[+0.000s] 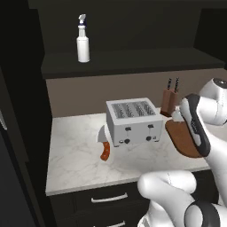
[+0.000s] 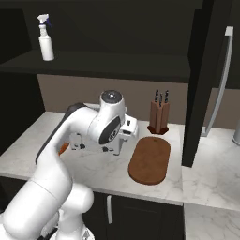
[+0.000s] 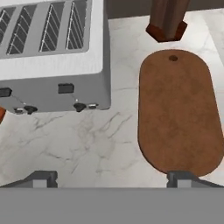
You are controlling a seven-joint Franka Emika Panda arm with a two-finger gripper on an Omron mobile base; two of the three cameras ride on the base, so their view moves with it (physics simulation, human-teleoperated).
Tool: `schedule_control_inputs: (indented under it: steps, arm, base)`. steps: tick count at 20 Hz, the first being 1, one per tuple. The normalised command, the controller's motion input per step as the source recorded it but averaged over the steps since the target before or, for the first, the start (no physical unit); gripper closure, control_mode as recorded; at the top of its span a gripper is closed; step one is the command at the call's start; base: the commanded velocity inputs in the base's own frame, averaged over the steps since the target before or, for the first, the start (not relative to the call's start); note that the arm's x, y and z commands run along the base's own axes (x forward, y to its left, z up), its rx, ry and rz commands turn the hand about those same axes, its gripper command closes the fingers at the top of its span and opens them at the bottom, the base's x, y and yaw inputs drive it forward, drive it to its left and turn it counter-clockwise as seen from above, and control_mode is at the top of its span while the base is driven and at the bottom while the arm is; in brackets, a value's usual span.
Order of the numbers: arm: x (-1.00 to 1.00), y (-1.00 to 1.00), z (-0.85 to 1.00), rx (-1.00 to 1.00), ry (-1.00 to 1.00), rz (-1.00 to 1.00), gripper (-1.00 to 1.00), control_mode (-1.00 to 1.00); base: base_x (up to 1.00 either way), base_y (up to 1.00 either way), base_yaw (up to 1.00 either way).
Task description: Move the cutting board and knife to the sink. Then move spray from the cabinet to the counter.
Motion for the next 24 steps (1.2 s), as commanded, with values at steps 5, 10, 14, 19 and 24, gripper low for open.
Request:
schedule_control_inputs:
  steps: [5, 10, 14, 19, 24]
  arm:
    - [0.37, -0.25, -0.26, -0.01, 0.07, 0.00, -1.00, -1.00]
    - [0.21, -0.25, -0.42, -0.03, -0.09, 0.02, -1.00, -1.00]
    - [0.24, -0.25, -0.39, -0.03, -0.08, 0.02, -1.00, -1.00]
    - [0.30, -0.14, -0.19, -0.02, 0.00, 0.00, -1.00, -1.00]
    - [0.38, -0.19, -0.10, 0.00, 0.09, 0.00, -1.00, -1.00]
  base:
    - [0.00, 0.00, 0.00]
    - [0.00, 0.00, 0.00]
    - [0.00, 0.00, 0.00]
    - [0.00, 0.00, 0.00]
    - [0.00, 0.00, 0.00]
